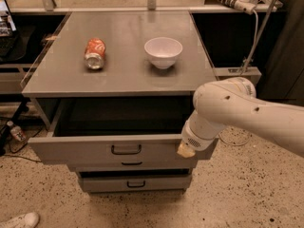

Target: Close top drawer

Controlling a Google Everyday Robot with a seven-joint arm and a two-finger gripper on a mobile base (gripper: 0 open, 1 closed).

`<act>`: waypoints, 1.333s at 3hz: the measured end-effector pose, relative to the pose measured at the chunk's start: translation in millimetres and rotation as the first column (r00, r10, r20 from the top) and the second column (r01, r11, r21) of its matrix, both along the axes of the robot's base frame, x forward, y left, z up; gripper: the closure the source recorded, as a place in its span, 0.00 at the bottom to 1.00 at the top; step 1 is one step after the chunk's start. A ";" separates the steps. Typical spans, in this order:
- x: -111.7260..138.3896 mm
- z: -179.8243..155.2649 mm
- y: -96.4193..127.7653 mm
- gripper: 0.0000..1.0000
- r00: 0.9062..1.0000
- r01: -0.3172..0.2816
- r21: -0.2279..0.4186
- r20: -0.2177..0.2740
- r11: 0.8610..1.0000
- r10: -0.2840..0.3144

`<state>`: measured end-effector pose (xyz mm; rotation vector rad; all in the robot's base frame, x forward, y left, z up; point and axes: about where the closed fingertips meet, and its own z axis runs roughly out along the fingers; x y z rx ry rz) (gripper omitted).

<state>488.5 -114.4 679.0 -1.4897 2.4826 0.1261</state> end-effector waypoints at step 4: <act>1.0 0.7 0.9 0.11 1.000 -0.002 0.000 0.002 1.000 0.002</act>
Offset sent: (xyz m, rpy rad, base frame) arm 0.0010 0.0009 0.0006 0.0004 -0.0019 0.0016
